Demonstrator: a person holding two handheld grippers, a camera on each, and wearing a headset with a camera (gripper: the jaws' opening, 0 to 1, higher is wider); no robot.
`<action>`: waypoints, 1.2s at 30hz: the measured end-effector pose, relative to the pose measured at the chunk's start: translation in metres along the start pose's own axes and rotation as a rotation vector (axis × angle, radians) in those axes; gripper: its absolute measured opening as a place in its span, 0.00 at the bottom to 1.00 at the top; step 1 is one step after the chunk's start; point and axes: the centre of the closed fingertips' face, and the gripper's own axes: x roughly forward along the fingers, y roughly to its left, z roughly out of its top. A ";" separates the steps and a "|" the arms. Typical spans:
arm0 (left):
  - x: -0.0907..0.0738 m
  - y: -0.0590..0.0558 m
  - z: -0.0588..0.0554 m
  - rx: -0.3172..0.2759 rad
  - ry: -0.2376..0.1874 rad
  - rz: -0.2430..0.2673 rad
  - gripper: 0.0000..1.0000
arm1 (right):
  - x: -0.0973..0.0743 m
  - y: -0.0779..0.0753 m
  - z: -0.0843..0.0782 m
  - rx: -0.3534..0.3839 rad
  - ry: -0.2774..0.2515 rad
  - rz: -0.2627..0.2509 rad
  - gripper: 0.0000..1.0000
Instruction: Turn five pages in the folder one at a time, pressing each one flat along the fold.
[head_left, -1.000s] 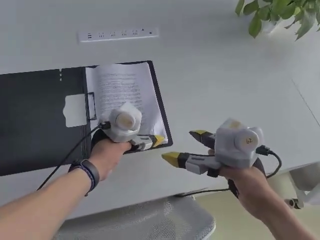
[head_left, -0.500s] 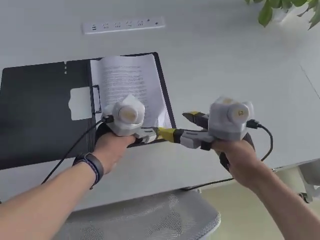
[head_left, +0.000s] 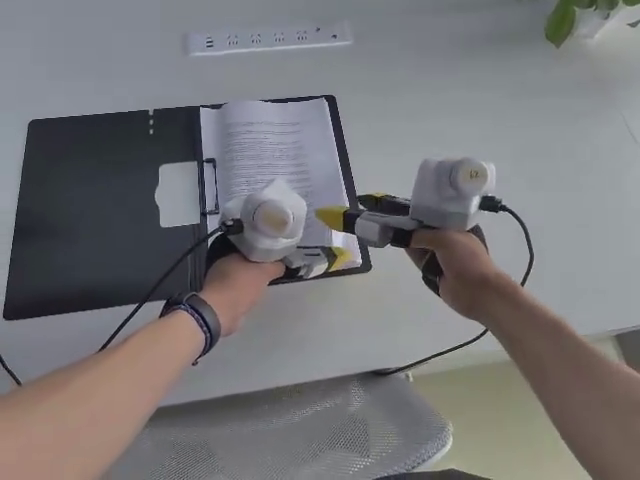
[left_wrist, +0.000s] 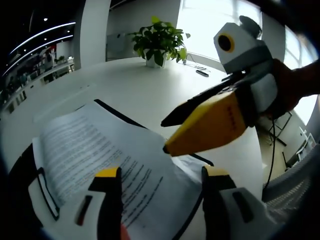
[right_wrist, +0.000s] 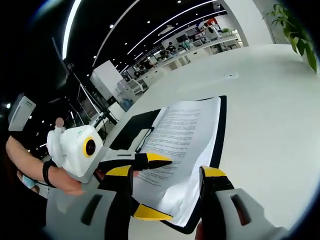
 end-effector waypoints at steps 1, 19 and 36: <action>0.000 0.000 0.000 0.000 0.000 0.000 0.65 | 0.001 -0.001 -0.001 0.013 -0.002 0.002 0.51; -0.001 0.000 0.001 -0.017 -0.005 -0.008 0.66 | 0.014 -0.019 -0.013 0.192 -0.024 -0.013 0.21; -0.002 0.001 0.001 -0.009 0.002 -0.019 0.67 | 0.017 -0.024 -0.017 0.251 -0.039 -0.020 0.04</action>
